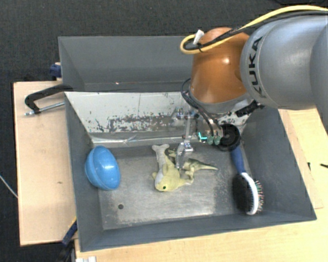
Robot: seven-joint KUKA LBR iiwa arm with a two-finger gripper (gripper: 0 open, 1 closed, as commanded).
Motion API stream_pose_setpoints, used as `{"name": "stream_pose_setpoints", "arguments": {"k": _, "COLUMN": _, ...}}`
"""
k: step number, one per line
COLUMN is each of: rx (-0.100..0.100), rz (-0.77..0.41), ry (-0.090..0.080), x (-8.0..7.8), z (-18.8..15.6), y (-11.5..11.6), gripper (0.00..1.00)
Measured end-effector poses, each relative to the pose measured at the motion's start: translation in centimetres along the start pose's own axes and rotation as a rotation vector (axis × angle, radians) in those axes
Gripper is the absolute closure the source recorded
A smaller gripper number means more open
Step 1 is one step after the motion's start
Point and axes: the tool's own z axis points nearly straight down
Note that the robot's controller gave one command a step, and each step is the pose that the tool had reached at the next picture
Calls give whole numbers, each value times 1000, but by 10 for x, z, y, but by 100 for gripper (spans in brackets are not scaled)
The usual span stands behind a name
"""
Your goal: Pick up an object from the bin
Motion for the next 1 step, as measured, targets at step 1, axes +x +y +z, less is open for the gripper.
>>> {"name": "stream_pose_setpoints", "arguments": {"k": 1, "rx": -5, "rz": -224, "ry": -9, "x": 15, "z": 78, "y": -29, "gripper": 0}}
